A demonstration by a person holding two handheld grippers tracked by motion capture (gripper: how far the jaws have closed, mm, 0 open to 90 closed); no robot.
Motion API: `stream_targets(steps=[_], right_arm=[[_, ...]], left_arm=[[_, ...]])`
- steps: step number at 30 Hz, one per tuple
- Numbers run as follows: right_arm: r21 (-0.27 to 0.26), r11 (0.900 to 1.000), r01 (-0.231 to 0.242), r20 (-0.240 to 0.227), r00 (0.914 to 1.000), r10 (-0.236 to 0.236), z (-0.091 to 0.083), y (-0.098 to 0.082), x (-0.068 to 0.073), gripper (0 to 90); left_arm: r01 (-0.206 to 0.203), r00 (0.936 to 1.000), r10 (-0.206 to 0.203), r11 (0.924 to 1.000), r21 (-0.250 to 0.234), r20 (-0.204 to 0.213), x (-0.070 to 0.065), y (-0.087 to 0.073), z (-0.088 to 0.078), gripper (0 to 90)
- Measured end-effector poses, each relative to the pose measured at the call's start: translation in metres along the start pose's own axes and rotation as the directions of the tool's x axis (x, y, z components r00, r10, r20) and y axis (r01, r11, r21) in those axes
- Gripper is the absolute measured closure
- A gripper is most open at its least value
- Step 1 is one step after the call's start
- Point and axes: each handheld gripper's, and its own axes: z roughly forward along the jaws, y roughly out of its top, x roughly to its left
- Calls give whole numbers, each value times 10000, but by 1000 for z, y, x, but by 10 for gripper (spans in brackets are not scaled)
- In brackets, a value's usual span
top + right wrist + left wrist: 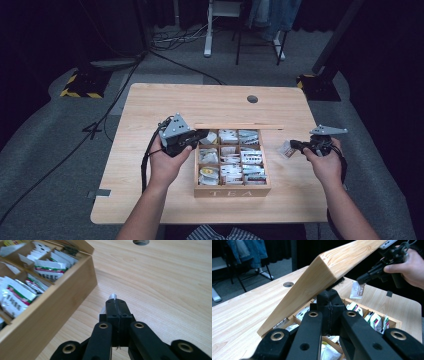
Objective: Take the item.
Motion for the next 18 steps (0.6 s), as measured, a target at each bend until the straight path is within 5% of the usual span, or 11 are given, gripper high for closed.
stream_targets(steps=[18], right_arm=[[642, 9974, -326, 399, 9988, 300, 14, -12, -12, 900]], left_arm=[[-15, 10000, 15, 10000, 4, -22, 0, 0, 0, 895]])
